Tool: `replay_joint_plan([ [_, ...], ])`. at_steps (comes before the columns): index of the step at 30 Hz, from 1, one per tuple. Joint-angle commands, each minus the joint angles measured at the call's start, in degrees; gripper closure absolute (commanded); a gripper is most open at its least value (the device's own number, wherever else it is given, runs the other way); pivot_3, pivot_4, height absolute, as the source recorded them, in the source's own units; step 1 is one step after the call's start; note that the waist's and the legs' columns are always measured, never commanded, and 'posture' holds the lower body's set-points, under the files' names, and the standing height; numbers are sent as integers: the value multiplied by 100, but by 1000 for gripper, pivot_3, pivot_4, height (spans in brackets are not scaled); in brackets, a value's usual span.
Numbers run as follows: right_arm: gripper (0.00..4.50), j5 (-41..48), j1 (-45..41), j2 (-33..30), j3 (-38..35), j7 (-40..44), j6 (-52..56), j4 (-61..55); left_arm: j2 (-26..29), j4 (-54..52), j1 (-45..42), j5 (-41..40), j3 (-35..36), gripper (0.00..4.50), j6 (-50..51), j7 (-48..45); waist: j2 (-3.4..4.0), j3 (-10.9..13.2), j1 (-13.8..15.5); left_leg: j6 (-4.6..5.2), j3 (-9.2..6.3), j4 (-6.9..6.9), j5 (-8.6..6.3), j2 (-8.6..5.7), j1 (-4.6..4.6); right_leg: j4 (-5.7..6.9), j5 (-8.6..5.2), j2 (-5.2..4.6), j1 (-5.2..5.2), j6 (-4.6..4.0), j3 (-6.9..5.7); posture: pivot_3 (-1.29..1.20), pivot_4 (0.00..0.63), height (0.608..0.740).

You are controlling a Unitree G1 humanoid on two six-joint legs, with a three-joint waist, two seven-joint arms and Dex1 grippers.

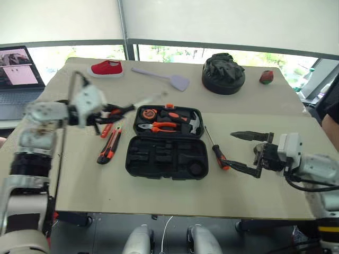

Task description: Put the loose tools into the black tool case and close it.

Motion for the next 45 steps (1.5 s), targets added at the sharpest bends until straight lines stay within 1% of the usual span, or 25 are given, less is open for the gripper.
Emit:
replay_joint_plan([
  [1,0,-101,-148,-66,84,-94,355,-12,-80,-373,-205,361,-405,3605,479,-89,-1,1,-58,0,0,6,0,5,-2,1,0,13,-5,-1,4,0,150,740],
  [4,0,-108,-208,43,138,-205,468,-127,-159,-411,-214,959,-904,3605,244,-42,1,2,-89,1,-4,16,-1,9,-3,5,-3,25,-9,-4,12,0,150,740],
  [7,0,-74,-163,111,102,-268,559,-295,-247,-319,-153,1234,-1036,3605,24,150,1,2,-91,3,-4,18,-2,9,-4,6,-3,24,-9,-2,16,0,150,740],
  [11,0,-84,-36,207,124,-328,579,-433,-387,155,-306,1728,-1282,3605,-415,414,1,2,-40,6,-7,29,-3,8,-15,5,-3,20,-10,0,13,0,150,740],
  [15,0,-32,9,340,120,-391,612,-526,-450,316,-350,1864,-1360,3605,-675,379,1,2,-3,7,-7,33,-4,7,-22,6,-3,13,-11,5,11,0,150,740],
  [21,0,155,-83,586,43,-617,839,-673,-700,389,-368,1897,-1277,3605,-600,459,1,2,-2,8,-8,36,-4,6,-22,6,-3,9,-10,7,9,0,150,740],
  [23,0,186,-91,600,36,-659,907,-712,-779,300,-336,1809,-1200,2597,-366,432,1,2,1,8,-9,36,-4,6,-22,8,-3,9,-11,7,10,0,150,740],
  [24,0,192,-73,589,47,-655,927,-725,-787,232,-306,1732,-1155,2436,-474,402,1,2,3,8,-10,36,-4,6,-22,7,-3,9,-11,7,9,0,150,740],
  [26,0,302,-25,602,26,-675,1037,-792,-855,35,-247,1392,-856,1777,-652,497,1,2,8,8,-12,37,-4,6,-23,7,-3,8,-10,7,6,0,150,740],
  [27,0,399,-16,631,5,-711,1126,-842,-864,-74,-220,1271,-754,1535,-670,513,1,2,5,8,-13,38,-4,6,-23,7,-3,5,-10,8,7,0,150,740],
  [29,0,638,-31,708,-52,-849,1351,-960,-937,-254,-141,1069,-597,1535,-647,578,1,2,-1,9,-16,38,-5,10,-27,8,-3,4,-12,8,6,0,150,740],
  [32,0,770,-42,739,-46,-924,1567,-1053,-1024,-470,8,863,-468,1535,-483,616,1,2,-2,9,-18,37,-5,9,-27,13,-3,3,-13,8,6,0,150,740],
  [34,0,722,-22,753,-14,-914,1562,-1006,-1011,-402,108,940,-422,2084,-583,761,1,2,-2,9,-18,37,-5,9,-27,12,-3,4,-11,8,6,0,150,740],
  [35,0,699,-24,759,-6,-909,1552,-981,-1036,-346,132,970,-379,2254,-537,891,1,2,-2,9,-17,37,-5,8,-25,10,-3,4,-11,8,6,0,150,740],
  [37,0,677,-35,771,-2,-902,1547,-946,-1143,-184,175,902,-270,3049,-404,1097,1,2,-2,9,-17,37,-5,7,-25,10,-3,6,-12,8,6,0,150,740],
  [38,0,651,-53,773,5,-894,1529,-916,-1147,-98,217,868,-283,3343,-282,1057,1,2,-2,9,-17,37,-5,7,-25,10,-3,6,-12,8,5,0,150,740],
  [40,0,590,-95,767,29,-868,1475,-889,-1140,150,289,1010,-379,4142,-481,1085,1,2,-3,9,-17,38,-5,6,-25,9,-3,6,-11,8,4,0,150,740],
  [41,0,599,-123,790,22,-887,1472,-889,-1181,242,309,1034,-405,4458,-507,1114,1,2,-3,9,-17,37,-5,5,-25,10,-3,5,-11,8,5,0,150,740],
  [45,0,592,-135,789,15,-872,1493,-908,-1577,420,365,903,-473,4458,-282,1191,1,2,17,9,-20,38,-5,5,-28,9,-2,3,-11,9,2,0,150,740],
])
